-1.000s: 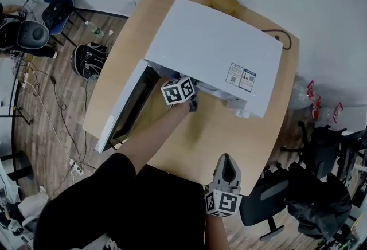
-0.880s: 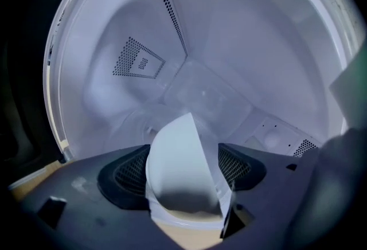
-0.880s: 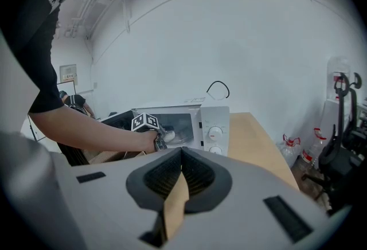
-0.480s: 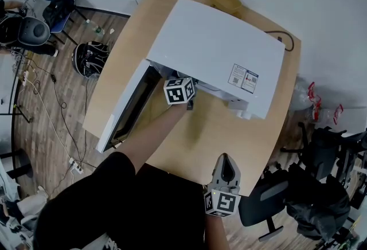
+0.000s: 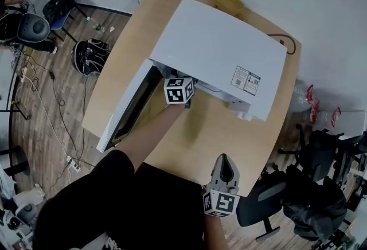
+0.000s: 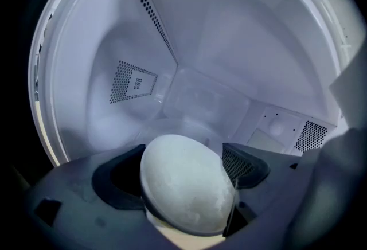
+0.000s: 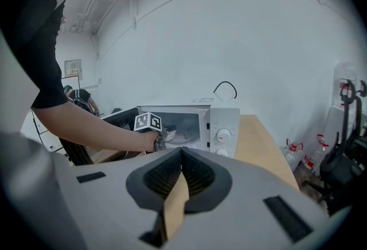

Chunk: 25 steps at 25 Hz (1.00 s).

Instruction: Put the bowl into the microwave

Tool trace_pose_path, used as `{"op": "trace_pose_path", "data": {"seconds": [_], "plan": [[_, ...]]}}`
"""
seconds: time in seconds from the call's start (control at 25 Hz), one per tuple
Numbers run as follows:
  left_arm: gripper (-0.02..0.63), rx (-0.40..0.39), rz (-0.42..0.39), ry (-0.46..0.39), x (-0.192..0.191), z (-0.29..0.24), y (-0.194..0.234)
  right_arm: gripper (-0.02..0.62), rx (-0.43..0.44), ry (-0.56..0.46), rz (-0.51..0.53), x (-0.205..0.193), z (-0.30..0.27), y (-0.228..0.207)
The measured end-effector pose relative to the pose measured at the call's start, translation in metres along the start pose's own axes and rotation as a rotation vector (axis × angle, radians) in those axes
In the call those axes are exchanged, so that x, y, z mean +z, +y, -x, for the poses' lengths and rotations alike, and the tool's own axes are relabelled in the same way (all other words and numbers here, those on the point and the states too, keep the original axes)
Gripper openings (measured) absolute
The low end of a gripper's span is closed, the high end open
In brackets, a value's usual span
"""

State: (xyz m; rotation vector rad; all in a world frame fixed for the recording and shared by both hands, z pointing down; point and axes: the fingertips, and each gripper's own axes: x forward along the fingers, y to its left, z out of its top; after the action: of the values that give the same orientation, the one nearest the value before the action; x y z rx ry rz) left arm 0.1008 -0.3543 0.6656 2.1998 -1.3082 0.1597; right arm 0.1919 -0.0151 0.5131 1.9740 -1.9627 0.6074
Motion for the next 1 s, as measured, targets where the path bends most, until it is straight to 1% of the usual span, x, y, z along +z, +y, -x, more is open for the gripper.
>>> {"op": "trace_pose_path", "data": {"seconds": [0.12,0.32,0.48,0.6,0.72,0.84,1.0], "plan": [[0.385,-0.022,0.025,-0.015,0.001,0.002,0.003,0.060,0.003,0.004,0.007,0.001,0.000,0.003],[0.385,-0.063,0.028,-0.030,0.004,0.008,0.002,0.060,0.000,0.007,0.008,0.003,0.001,0.009],[0.385,-0.124,0.045,-0.056,0.005,0.019,-0.001,0.060,-0.009,0.001,0.001,0.006,0.006,0.014],[0.387,-0.157,-0.001,-0.057,0.003,0.028,-0.005,0.060,-0.033,-0.002,-0.001,0.005,0.013,0.017],[0.387,-0.177,-0.057,-0.052,-0.001,0.039,-0.011,0.060,-0.077,-0.008,-0.020,0.002,0.022,0.015],[0.387,-0.167,-0.089,-0.036,-0.006,0.048,-0.009,0.060,-0.110,-0.020,-0.038,0.001,0.029,0.014],[0.387,-0.170,-0.124,-0.020,-0.010,0.057,-0.006,0.060,-0.115,-0.030,-0.031,-0.003,0.036,0.022]]}}
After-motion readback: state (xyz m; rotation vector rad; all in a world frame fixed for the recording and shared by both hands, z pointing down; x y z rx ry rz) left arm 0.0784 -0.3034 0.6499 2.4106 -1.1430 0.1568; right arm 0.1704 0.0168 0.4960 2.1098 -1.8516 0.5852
